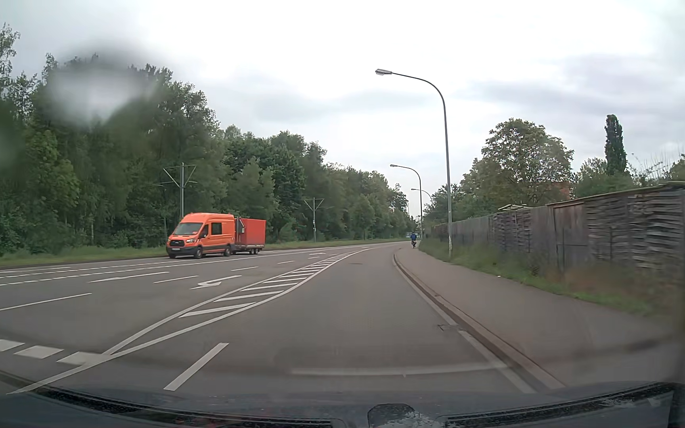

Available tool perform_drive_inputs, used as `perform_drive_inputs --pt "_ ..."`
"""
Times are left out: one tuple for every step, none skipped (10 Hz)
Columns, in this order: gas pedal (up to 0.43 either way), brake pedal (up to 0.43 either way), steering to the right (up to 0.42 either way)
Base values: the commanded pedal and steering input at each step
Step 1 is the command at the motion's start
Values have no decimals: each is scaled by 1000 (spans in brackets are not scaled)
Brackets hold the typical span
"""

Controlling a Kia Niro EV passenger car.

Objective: Follow the waypoints while adhering to traffic rules and regulations

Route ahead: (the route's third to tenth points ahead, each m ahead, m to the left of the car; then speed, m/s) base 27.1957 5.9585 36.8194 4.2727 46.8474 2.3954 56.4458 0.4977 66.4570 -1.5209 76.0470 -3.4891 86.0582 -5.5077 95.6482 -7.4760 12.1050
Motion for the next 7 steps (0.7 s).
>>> perform_drive_inputs --pt "98 0 4" --pt "98 0 5" --pt "98 0 4" --pt "98 0 5" --pt "98 0 5" --pt "98 0 5" --pt "98 0 5"
